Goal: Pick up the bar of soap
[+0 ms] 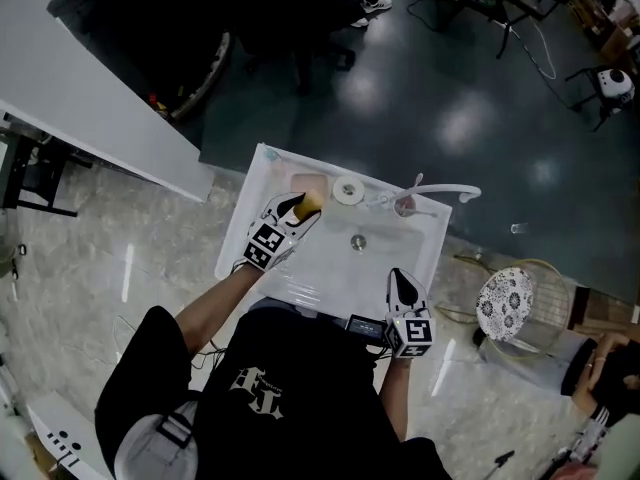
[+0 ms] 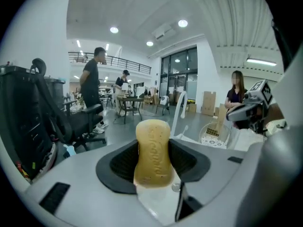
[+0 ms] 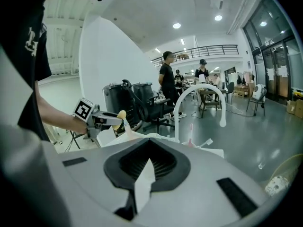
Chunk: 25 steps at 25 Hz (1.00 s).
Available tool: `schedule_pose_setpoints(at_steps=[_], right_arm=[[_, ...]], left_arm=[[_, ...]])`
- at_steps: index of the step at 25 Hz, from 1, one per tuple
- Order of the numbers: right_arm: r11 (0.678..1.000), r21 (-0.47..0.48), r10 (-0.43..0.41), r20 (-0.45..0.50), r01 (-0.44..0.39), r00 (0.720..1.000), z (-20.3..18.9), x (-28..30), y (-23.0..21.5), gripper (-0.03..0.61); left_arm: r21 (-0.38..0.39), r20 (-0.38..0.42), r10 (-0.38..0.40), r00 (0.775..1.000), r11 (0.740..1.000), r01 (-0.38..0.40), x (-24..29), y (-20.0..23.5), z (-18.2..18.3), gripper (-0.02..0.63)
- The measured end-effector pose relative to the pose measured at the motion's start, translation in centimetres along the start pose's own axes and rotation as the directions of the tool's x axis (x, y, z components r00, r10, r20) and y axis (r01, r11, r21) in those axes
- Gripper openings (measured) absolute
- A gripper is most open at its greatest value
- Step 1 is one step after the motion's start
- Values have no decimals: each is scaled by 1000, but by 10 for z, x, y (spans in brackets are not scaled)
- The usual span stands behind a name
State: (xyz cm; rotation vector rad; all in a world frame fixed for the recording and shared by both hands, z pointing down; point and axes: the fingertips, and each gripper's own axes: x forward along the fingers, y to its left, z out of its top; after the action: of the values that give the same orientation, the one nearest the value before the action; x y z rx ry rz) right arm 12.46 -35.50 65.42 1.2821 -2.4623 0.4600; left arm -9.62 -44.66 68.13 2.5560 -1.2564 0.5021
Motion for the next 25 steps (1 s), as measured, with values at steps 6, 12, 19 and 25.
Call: schedule_pose_setpoints(at_steps=[6, 12, 19, 25], right_arm=[[996, -15, 84, 60, -83, 995, 22, -2, 7, 3], [992, -41, 126, 140, -121, 982, 51, -18, 16, 3], [990, -68, 136, 175, -126, 975, 73, -29, 16, 3], [989, -86, 131, 187, -116, 974, 86, -37, 20, 3]], left_arm=[[-18, 186, 2, 983, 1000, 1, -48, -42, 64, 198], [-34, 297, -1, 955, 999, 11, -85, -76, 88, 198], [-51, 322, 13, 947, 999, 4, -95, -90, 90, 198], [-78, 332, 22, 943, 997, 4, -98, -94, 87, 198]])
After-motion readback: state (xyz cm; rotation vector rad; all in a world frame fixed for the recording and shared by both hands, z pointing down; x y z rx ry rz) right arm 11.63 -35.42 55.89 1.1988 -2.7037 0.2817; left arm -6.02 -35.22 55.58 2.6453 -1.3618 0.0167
